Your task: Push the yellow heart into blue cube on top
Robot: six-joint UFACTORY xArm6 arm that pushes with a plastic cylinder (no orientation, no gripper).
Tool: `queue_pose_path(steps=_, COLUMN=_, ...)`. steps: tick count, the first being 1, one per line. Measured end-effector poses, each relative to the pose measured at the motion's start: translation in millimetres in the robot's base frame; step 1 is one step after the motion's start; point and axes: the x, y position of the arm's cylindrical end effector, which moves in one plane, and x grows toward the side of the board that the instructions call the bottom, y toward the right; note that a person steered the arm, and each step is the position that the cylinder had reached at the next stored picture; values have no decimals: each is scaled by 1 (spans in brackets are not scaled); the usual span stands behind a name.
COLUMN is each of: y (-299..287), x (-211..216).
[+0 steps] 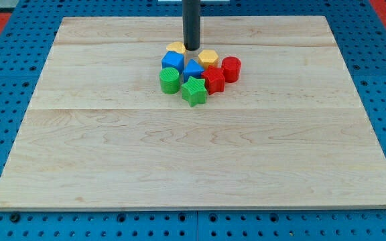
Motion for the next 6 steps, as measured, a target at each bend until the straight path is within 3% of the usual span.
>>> queue_pose_path(steps=2, y=-89, x=0)
queue_pose_path(steps=4, y=-41, x=8)
queue_pose_path(steps=6, y=-40, x=31)
